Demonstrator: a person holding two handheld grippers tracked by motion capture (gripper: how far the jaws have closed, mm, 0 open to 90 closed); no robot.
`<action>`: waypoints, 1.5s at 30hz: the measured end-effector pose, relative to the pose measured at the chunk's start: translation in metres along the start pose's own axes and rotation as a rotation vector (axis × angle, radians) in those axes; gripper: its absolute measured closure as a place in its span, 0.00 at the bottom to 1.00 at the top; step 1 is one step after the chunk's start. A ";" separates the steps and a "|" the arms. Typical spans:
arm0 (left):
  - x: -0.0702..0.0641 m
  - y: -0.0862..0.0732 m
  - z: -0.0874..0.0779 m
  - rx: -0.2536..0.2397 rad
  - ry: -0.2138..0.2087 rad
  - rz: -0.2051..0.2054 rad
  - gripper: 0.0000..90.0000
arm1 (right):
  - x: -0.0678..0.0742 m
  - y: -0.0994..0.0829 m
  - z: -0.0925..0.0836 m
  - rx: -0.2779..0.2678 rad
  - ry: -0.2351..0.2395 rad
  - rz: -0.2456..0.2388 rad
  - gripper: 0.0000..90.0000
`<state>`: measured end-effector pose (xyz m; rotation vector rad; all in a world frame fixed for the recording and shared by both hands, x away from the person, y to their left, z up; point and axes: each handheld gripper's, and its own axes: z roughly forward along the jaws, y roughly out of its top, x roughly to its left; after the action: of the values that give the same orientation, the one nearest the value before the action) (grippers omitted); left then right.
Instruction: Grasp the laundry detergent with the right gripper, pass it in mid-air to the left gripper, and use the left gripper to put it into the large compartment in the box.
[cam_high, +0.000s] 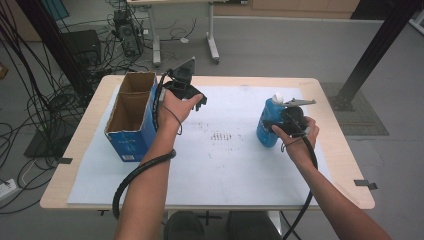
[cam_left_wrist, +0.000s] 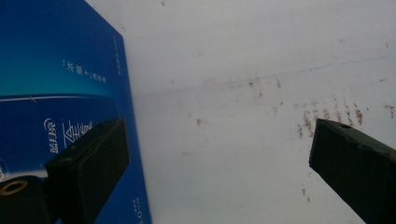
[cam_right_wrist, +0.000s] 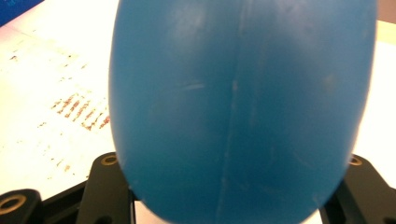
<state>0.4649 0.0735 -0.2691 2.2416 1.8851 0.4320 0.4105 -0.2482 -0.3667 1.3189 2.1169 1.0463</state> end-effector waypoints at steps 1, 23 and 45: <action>0.000 0.000 0.000 0.002 -0.002 0.001 0.06 | 0.000 0.000 0.000 0.000 0.000 0.000 0.47; 0.006 -0.001 -0.003 0.006 -0.032 0.005 0.06 | -0.001 0.000 0.000 0.000 0.002 0.007 0.47; 0.007 -0.004 -0.002 0.015 -0.064 0.036 0.06 | -0.001 -0.001 0.000 -0.007 0.002 0.002 0.47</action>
<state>0.4614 0.0809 -0.2682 2.2740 1.8259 0.3483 0.4103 -0.2489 -0.3675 1.3172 2.1119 1.0557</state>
